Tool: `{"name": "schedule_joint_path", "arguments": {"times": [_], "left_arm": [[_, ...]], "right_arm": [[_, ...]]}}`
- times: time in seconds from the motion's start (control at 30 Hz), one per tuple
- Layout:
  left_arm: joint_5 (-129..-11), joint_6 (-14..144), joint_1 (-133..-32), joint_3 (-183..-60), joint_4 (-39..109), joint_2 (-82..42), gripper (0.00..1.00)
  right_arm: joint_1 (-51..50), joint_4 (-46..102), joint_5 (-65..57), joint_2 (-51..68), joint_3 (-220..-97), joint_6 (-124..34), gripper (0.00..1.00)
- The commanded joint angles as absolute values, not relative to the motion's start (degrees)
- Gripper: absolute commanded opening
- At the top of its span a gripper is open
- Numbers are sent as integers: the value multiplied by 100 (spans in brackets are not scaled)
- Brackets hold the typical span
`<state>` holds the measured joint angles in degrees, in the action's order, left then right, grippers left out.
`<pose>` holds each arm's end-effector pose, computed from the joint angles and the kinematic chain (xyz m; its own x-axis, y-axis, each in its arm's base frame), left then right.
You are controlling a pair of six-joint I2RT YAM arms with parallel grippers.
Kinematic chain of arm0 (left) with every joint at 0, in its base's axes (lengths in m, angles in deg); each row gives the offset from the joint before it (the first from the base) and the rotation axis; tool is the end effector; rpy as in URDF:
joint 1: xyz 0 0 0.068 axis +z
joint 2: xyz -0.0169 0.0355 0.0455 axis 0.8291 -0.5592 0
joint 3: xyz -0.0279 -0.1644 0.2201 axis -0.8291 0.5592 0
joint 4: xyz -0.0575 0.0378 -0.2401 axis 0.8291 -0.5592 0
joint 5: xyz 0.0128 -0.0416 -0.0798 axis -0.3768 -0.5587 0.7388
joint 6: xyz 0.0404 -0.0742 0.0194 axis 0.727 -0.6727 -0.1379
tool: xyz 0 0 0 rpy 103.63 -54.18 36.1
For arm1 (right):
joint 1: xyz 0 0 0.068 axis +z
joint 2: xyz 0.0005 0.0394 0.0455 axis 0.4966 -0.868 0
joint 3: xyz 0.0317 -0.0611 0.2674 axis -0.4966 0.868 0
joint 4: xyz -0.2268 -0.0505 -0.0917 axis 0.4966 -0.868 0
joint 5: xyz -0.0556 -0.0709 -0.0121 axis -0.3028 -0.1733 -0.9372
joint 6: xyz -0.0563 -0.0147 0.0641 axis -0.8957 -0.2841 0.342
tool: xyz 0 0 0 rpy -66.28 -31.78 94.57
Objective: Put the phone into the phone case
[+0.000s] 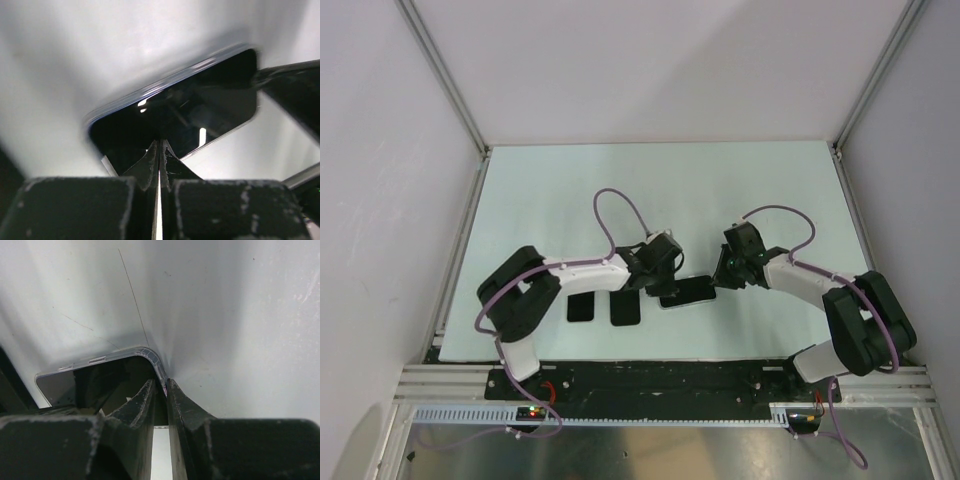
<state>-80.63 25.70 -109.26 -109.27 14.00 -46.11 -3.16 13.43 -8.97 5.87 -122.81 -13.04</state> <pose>0.2188 -0.2876 0.1355 -0.9402 -0.0405 -0.3382 0.0897 0.9285 -0.3604 0.2481 0.1281 0.1352 -0.8862 0.2539 -0.3874 0.1099 0.9277 0.3567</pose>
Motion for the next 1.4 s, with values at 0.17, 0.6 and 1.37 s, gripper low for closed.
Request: {"name": "schedule_joint_path", "arguments": {"times": [0.17,0.6,1.37], "left_arm": [[-8069,2580,-10988,-10756,1804,-5156,0],[-8568,3000,-10539,-10841,1452,-3800,15],[-8665,3007,-10512,-10937,1225,-4494,12]], "right_arm": [[-188,1416,-821,432,-12207,-1351,19],[-200,1318,-842,640,-12213,-1370,19],[-152,1272,-871,641,-12238,-1394,20]]}}
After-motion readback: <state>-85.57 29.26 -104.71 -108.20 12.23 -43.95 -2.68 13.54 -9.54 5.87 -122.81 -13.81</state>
